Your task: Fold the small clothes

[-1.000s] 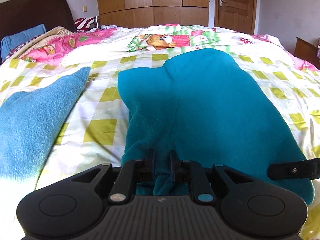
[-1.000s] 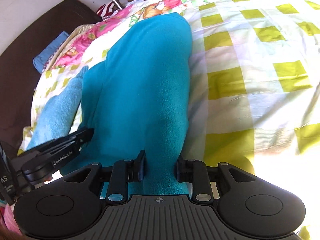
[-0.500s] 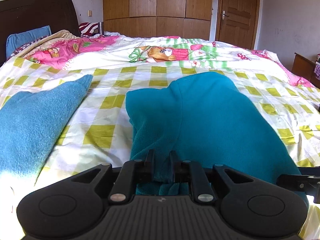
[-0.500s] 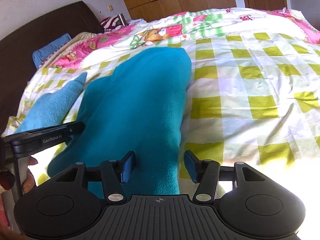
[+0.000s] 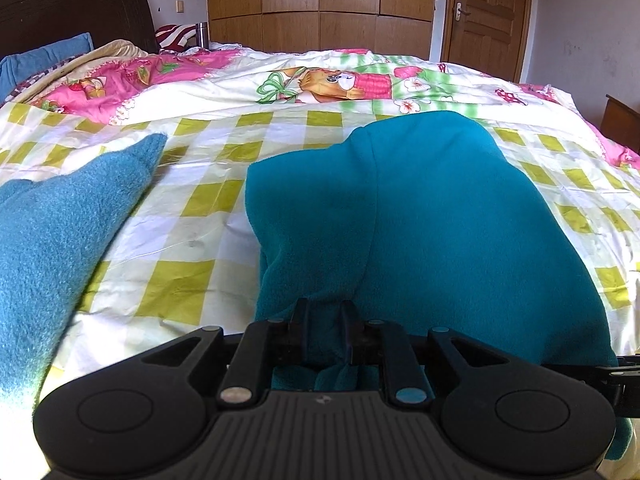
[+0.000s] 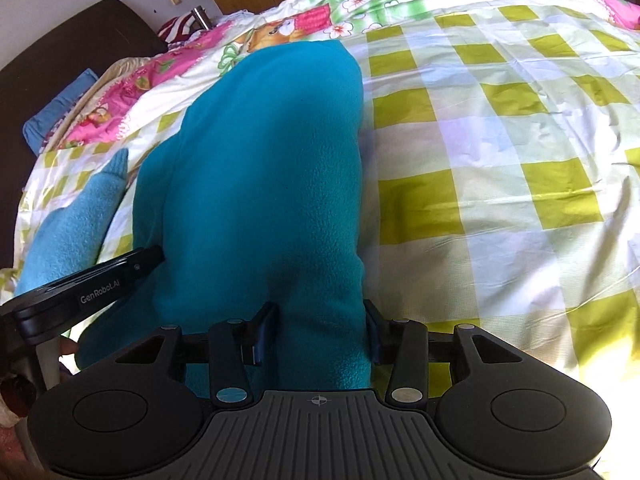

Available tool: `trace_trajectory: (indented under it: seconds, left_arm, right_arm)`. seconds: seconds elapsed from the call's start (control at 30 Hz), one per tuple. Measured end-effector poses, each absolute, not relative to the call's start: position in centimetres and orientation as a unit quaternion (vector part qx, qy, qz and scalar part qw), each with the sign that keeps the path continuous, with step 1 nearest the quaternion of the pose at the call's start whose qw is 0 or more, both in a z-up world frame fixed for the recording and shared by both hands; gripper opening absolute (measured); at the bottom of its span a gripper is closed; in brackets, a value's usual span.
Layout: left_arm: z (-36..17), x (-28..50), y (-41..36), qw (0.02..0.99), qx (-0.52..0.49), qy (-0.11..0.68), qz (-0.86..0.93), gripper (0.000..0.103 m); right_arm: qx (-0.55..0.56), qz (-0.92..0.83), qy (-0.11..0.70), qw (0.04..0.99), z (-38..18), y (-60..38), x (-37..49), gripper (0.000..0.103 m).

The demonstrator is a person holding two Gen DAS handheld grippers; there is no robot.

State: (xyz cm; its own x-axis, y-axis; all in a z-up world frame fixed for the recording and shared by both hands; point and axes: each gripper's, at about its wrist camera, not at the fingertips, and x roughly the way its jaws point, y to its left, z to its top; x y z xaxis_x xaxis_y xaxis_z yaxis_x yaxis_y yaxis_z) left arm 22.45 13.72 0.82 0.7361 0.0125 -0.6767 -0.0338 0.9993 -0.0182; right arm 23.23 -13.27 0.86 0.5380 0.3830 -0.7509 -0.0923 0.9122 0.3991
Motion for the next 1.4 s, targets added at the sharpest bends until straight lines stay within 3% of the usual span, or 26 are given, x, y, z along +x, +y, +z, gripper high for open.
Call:
trace_trajectory:
  seconds: [0.2, 0.4, 0.63, 0.93, 1.4]
  left_arm:
    - [2.6, 15.9, 14.4, 0.948, -0.019, 0.317, 0.01, 0.035]
    - [-0.4, 13.7, 15.1, 0.923, -0.017, 0.381, 0.044, 0.038]
    - [1.3, 10.4, 14.0, 0.927, -0.006, 0.371, 0.053, 0.037]
    - [2.5, 7.2, 15.2, 0.929, -0.07, 0.361, 0.048, 0.037]
    - [3.1, 8.8, 13.9, 0.945, -0.068, 0.315, 0.047, 0.042]
  right_arm:
    - [0.068, 0.117, 0.372, 0.918, 4.0, -13.2, 16.7, 0.047]
    - [0.052, 0.114, 0.404, 0.906, 2.3, -12.1, 15.2, 0.046]
    - [0.069, 0.131, 0.398, 0.905, 3.5, -13.1, 13.2, 0.046]
    - [0.077, 0.149, 0.406, 0.898, 3.4, -13.0, 11.4, 0.047]
    - [0.089, 0.15, 0.405, 0.898, 3.0, -13.2, 11.0, 0.047]
